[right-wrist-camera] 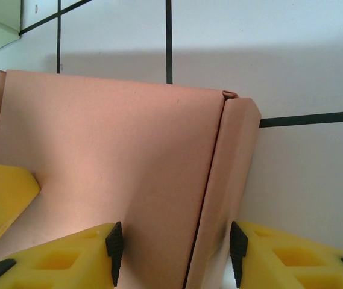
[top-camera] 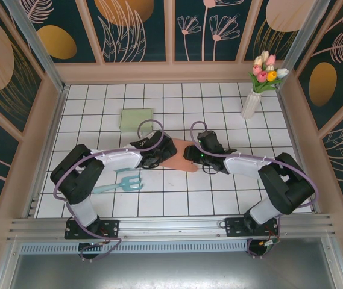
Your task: Fold the paper box
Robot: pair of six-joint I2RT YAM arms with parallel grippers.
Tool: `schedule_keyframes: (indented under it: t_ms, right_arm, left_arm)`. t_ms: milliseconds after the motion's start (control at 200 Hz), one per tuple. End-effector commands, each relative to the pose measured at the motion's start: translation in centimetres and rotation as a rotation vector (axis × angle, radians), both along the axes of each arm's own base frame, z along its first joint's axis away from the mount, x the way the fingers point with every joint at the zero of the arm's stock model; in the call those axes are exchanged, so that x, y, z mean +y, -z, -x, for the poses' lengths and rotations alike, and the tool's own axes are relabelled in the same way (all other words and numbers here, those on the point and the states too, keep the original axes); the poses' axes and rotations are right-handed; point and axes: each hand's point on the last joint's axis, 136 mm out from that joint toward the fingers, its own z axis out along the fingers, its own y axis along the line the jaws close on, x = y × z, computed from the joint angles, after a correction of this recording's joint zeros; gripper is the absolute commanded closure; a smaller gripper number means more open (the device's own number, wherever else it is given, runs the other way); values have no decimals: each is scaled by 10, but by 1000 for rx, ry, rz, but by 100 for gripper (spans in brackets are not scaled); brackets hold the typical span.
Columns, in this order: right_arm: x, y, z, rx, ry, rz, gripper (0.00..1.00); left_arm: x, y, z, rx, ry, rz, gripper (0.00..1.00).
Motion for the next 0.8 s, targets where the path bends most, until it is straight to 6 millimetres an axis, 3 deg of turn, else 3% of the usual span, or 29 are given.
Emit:
schedule_keyframes:
  t_ms: [0, 165, 490, 796]
  right_arm:
    - [-6, 14, 7, 50, -18, 38, 48]
    - [-7, 15, 8, 52, -18, 40, 48]
    - [-13, 14, 6, 44, 3, 72, 46]
    - [-12, -16, 2, 1, 15, 43, 45]
  left_arm:
    - [5, 13, 5, 32, -20, -11, 15]
    - [8, 16, 5, 32, -35, -12, 19]
    - [22, 20, 6, 22, -64, -69, 19]
    - [31, 22, 7, 12, -83, -103, 20]
